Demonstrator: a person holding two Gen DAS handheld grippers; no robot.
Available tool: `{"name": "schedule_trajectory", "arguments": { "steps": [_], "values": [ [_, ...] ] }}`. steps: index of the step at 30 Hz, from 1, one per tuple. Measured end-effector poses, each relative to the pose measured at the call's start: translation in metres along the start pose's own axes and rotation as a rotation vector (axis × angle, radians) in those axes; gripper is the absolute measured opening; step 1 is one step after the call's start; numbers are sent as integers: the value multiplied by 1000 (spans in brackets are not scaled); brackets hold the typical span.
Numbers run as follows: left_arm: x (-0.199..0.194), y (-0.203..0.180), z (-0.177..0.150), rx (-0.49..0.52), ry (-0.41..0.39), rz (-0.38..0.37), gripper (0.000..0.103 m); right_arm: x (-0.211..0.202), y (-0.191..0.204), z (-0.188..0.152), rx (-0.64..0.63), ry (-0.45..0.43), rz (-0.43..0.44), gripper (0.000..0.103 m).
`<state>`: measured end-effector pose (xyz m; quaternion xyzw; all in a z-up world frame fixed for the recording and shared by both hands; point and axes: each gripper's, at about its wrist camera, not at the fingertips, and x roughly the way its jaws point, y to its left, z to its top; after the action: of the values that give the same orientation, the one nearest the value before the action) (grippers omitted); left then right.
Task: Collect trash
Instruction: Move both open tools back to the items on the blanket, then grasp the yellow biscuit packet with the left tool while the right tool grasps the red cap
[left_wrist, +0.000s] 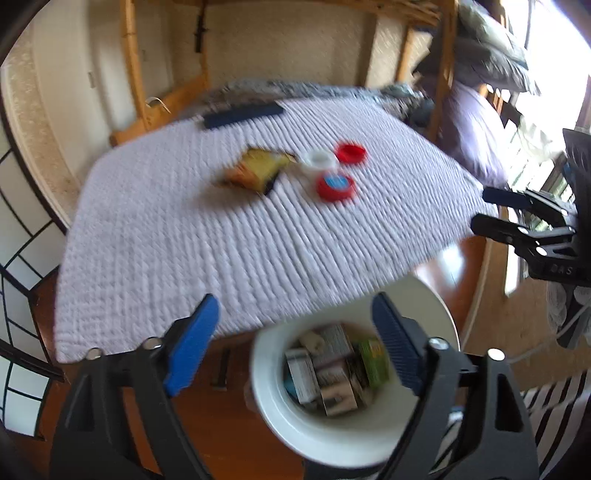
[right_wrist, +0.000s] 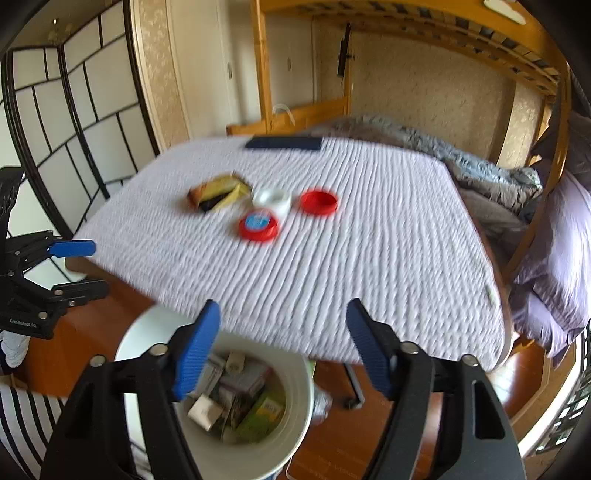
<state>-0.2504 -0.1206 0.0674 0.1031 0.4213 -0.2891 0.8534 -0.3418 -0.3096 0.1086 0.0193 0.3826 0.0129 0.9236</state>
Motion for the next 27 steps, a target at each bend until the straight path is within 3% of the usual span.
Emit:
{"name": "schedule_trajectory", "arguments": {
  "steps": [1, 6, 14, 27],
  "values": [
    [-1, 6, 5, -11, -23, 3, 94, -1, -2, 8, 15, -28, 8, 85],
    [14, 23, 33, -10, -67, 28, 99, 19, -19, 41, 20, -18, 10, 86],
    [65, 29, 66, 77, -14, 56, 99, 80, -28, 74, -40, 52, -27, 79],
    [132, 38, 94, 124, 72, 11, 99, 166, -39, 96, -58, 166, 7, 69]
  ]
}}
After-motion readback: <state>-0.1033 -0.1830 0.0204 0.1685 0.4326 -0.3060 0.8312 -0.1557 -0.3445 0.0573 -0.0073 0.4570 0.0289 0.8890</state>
